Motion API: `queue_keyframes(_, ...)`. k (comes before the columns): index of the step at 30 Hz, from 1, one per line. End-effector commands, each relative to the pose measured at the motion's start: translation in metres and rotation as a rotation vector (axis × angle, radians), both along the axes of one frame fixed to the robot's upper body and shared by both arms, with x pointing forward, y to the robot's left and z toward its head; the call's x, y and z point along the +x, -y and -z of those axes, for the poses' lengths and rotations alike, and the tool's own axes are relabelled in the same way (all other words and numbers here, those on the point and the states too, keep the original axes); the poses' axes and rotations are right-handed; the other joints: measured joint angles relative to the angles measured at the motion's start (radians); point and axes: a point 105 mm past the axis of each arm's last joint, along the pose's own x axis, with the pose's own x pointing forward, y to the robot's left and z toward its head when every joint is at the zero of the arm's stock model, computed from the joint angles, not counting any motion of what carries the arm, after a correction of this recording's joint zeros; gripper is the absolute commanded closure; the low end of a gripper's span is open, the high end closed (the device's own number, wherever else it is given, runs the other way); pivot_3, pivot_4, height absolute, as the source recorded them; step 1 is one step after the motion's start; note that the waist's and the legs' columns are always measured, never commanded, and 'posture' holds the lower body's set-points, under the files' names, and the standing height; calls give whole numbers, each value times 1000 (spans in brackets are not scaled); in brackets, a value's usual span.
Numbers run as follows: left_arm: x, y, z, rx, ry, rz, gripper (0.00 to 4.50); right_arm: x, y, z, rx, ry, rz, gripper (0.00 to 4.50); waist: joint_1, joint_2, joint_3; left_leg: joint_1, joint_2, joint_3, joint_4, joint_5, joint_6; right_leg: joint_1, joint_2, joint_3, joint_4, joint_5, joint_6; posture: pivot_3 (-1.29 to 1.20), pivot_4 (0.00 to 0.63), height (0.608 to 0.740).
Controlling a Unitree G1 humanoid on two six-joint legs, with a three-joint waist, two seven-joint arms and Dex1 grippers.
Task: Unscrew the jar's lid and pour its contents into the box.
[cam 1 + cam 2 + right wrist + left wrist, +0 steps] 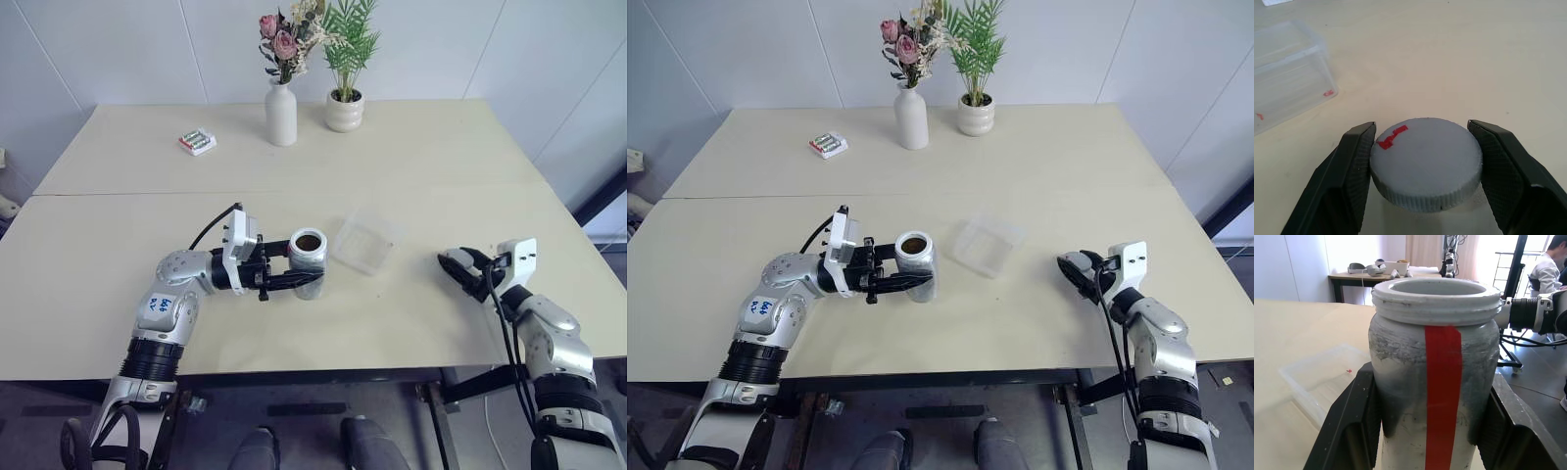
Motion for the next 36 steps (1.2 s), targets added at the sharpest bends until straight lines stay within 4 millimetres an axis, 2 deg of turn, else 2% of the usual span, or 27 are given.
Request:
queue_keyframes(1, -3, -2, -11, -18, 42, 4, 2415, 2, 1, -12, -7, 42, -5, 175, 0, 0, 0, 0, 0, 0, 0, 0, 0, 0, 0, 0, 0, 0, 0, 0, 150, 740)
queue_keyframes(2, -3, -2, -11, -18, 43, 4, 2415, 2, 1, -13, -3, 45, -5, 54, 0, 0, 0, 0, 0, 0, 0, 0, 0, 0, 0, 0, 0, 0, 0, 0, 150, 740)
queue_keyframes(5, -2, -2, -12, -18, 44, 2, 2415, 2, 4, -23, -23, 79, -1, 54, 0, 0, 0, 0, 0, 1, 0, 0, 0, 0, 0, 0, 0, 0, 0, 0, 150, 740)
queue_keyframes(9, -1, -3, -13, -15, 49, -3, 2415, -5, -8, -49, -28, 141, -95, 54, -1, 0, 0, 0, 0, 1, 0, 0, 0, 0, 0, 1, 0, 0, 0, 0, 150, 740)
queue_keyframes(12, 5, -6, -16, -5, 51, -26, 2415, -22, -31, -79, -102, 168, -289, 54, 0, 0, 0, 0, 0, 1, 0, 0, 0, -1, 0, 1, 0, 0, 0, 0, 150, 740)
queue_keyframes(14, 11, -5, -18, 6, 58, -39, 2415, -34, -43, -91, -214, 149, -417, 54, 3, 0, 0, 0, 0, 1, 0, 0, 0, -1, 0, 1, 0, 0, 0, 0, 150, 740)
queue_keyframes(21, 32, 3, -23, 30, 103, -86, 2415, -51, -66, -101, -370, 84, -618, 54, 3, 0, 0, 0, 0, 2, 0, 0, 1, 1, 0, 1, -6, 0, 1, 0, 150, 740)
queue_keyframes(23, 45, 10, -24, 43, 132, -126, 2415, -51, -73, -106, -359, 96, -625, 54, 6, 0, 0, -1, 0, 2, 0, -1, 1, 1, 0, 1, -7, 0, 1, 0, 150, 740)
queue_keyframes(26, 61, 20, -30, 61, 182, -175, 2415, -53, -80, -101, -347, 102, -621, 54, 13, 0, 0, -3, 0, 2, 0, -1, 1, 0, 0, 1, -7, 1, 2, 0, 150, 740)
queue_keyframes(28, 65, 22, -32, 62, 203, -188, 2415, -55, -82, -99, -346, 101, -618, 54, 16, 0, 0, -5, 0, 2, 0, -1, 1, -2, 0, 1, -8, 2, 3, 0, 150, 740)
queue_keyframes(32, 88, 22, -46, 111, 243, -297, 2415, -63, -76, -95, -300, 85, -583, 54, 25, 0, 0, -10, 0, 0, 0, -2, 2, -7, 0, 0, -8, 2, 4, 0, 150, 740)
queue_keyframes(36, 91, 21, -56, 130, 294, -282, 2415, -73, -66, -110, -270, 138, -539, 54, 30, 0, 0, -13, -1, 1, 0, -2, 3, -8, -1, 0, -8, 2, 4, 0, 150, 740)
